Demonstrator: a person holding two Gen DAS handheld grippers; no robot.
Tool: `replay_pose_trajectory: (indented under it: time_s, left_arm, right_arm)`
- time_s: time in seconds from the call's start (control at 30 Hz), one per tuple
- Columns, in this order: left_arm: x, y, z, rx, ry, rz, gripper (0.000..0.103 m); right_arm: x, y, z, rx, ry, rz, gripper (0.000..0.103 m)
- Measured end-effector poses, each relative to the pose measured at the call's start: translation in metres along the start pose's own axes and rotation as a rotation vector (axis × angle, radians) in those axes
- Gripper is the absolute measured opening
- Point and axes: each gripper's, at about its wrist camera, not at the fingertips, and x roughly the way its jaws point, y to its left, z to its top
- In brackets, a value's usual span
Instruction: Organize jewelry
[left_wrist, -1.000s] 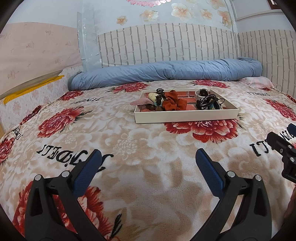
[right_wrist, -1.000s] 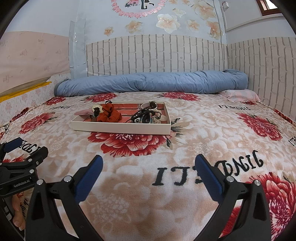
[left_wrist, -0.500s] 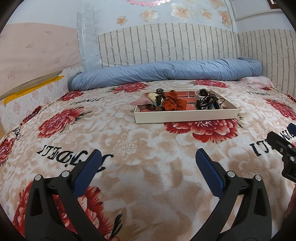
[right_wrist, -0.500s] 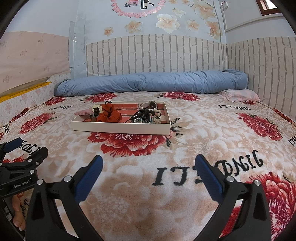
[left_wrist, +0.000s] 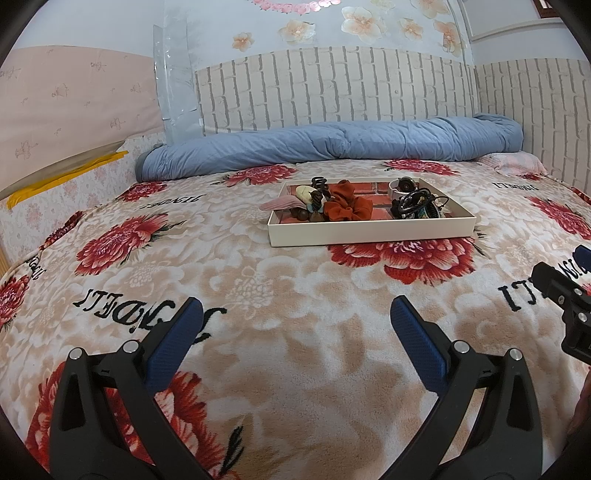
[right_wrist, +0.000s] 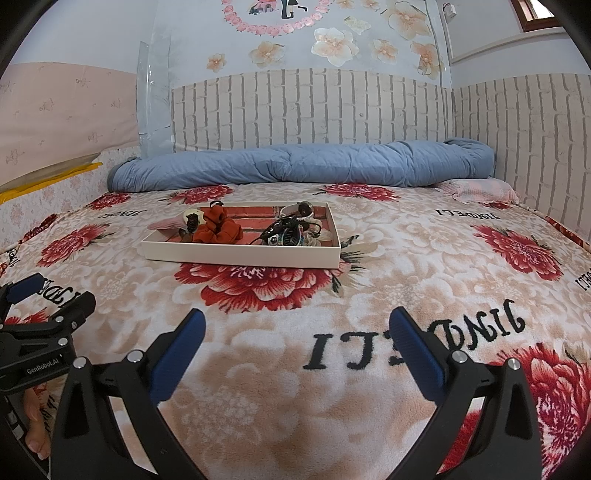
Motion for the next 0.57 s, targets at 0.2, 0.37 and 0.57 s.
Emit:
replay_pose_trajectory:
  time_s: [0.2, 0.37, 0.57]
  left_arm:
    - [0.0003, 0.0002, 0.0001, -0.002, 0.000, 0.000, 0.098]
    - [0.0022, 0.0006, -0.0002, -0.002, 0.008, 0.003, 0.098]
    - [0.0035, 0.0001, -0.0019, 0.001, 0.012, 0.003, 0.098]
  right_arm:
    - [0.0002, 0.0007, 0.0003, 0.000, 0.000, 0.000, 0.097]
    - [0.0002, 0.0005, 0.0002, 0.001, 0.000, 0.001, 0.097]
    - [0.0001, 0.0005, 0.0002, 0.000, 0.000, 0.000, 0.097]
